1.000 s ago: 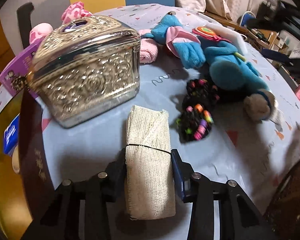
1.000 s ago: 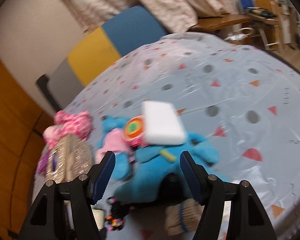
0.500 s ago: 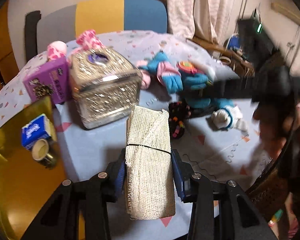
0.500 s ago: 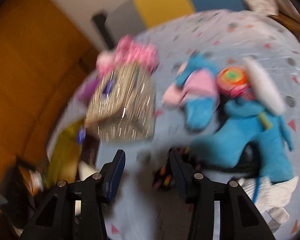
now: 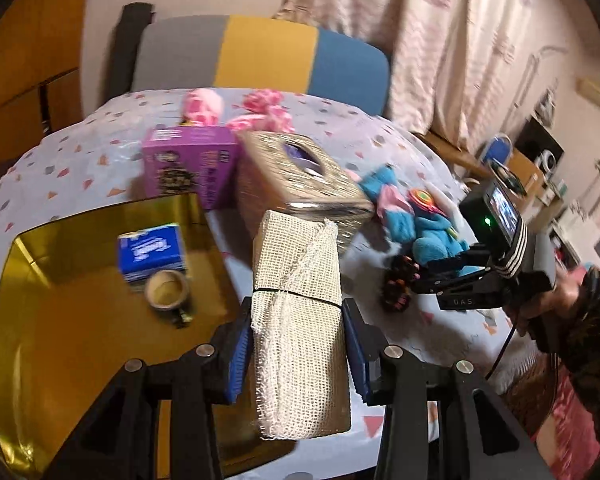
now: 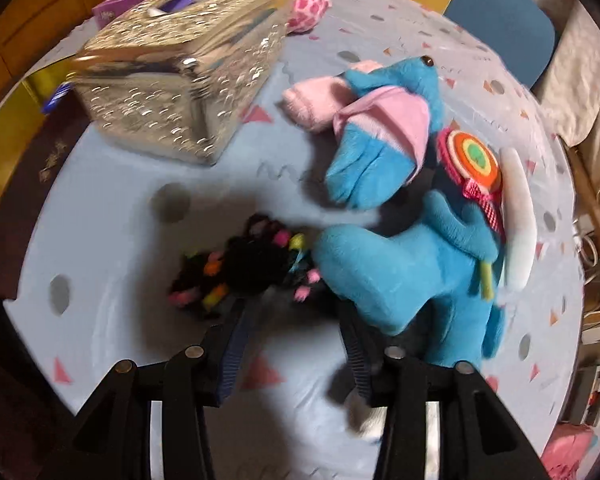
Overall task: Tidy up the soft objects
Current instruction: 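Carry the cloth toward the gold tray with the left tool while the right tool reaches the black hair bundle, then release the cloth into the tray with the left tool while the right tool grasps the black hair bundle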
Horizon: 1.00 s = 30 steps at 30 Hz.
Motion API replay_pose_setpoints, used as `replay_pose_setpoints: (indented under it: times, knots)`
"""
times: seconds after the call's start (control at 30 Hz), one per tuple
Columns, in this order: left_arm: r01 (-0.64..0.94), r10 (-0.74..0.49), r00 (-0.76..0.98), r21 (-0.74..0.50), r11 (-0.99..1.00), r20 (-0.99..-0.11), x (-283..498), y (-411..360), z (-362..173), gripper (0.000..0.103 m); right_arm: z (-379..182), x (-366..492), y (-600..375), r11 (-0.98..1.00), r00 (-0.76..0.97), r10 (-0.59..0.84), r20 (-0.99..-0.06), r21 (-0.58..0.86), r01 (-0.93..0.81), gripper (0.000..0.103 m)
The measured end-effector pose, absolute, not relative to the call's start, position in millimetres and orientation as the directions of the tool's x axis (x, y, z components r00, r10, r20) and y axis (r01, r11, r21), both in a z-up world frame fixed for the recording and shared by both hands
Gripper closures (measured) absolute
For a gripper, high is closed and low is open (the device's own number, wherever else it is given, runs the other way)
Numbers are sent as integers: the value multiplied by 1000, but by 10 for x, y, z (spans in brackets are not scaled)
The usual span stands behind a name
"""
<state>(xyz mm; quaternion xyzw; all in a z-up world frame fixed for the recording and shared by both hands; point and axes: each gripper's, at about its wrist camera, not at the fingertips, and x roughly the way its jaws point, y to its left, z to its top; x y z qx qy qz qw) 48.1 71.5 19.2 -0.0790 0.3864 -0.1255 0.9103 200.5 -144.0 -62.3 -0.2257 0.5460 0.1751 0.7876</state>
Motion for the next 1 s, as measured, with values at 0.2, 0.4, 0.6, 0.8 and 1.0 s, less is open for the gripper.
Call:
replay_pose_setpoints:
  times: [0.2,0.4,0.6,0.8,1.0]
  knots:
    - [49,-239,688,-284,957,-686,468,1207,189,61,-718,2129,-1269,818,374,54,-926,-174,-549,56]
    - [-126,-141,685,-307,943,-715,469,1802,99,61,-807,2173,-1268,834,399,103,-911,-139,-533,57]
    - [-235,-91,659,-319,918,-747,466,2189,-49,61,-835,2327,-1235,837,383,138,-913,-99,-538,58]
    - [-247,-94,643,-322,914,-760,504,2187,-147,61,-850,2241,-1201,855,318,173,-932,-19,-519,97]
    - [-247,-125,614,-341,907,-779,652,2170,-267,61,-834,2016,-1175,855,271,203,-941,35,-517,96]
